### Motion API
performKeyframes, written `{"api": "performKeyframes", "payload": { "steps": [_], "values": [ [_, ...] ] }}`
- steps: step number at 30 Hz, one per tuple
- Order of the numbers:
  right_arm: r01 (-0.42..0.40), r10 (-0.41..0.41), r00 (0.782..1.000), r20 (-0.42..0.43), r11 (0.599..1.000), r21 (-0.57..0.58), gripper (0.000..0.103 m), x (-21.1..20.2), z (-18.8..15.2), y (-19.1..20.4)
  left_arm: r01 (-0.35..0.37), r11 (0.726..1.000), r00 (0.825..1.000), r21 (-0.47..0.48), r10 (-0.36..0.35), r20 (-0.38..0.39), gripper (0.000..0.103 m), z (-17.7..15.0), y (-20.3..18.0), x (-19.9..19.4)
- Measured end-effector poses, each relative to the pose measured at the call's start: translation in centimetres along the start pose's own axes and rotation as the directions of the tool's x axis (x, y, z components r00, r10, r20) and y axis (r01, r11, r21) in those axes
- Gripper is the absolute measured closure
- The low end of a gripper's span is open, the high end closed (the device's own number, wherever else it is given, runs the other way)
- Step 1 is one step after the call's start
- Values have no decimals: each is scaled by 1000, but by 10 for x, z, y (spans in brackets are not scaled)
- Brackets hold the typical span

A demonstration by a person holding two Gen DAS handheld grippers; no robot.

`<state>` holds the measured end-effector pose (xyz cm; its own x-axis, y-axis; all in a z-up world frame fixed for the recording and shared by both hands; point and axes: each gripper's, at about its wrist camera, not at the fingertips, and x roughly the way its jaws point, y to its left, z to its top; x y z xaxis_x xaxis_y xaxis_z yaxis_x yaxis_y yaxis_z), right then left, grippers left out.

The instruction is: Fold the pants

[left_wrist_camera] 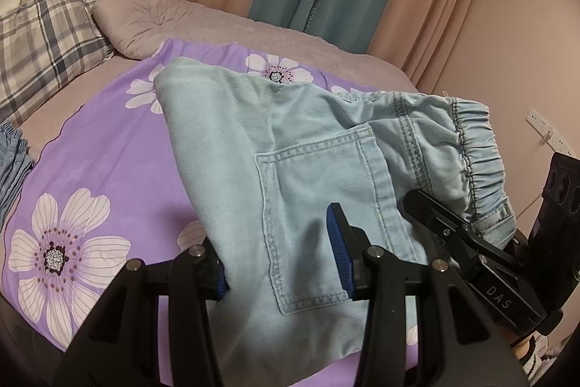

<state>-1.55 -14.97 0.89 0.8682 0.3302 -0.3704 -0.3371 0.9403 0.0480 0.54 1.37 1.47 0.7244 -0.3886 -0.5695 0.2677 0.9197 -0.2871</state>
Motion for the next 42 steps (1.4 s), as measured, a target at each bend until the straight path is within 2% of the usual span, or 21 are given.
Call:
{"api": "performKeyframes", "payload": {
  "steps": [31,42],
  "values": [
    [2,-3,1000,15,1000,10,71,-10,-5,-7,4,999,1000,44,-5,13,59,-5,-15,-11],
    [11,-11,999,44,1000,9,71,-20,-5,-2,-1,998,1000,58,-1,26,59,-4,-18,-15]
  ]
}}
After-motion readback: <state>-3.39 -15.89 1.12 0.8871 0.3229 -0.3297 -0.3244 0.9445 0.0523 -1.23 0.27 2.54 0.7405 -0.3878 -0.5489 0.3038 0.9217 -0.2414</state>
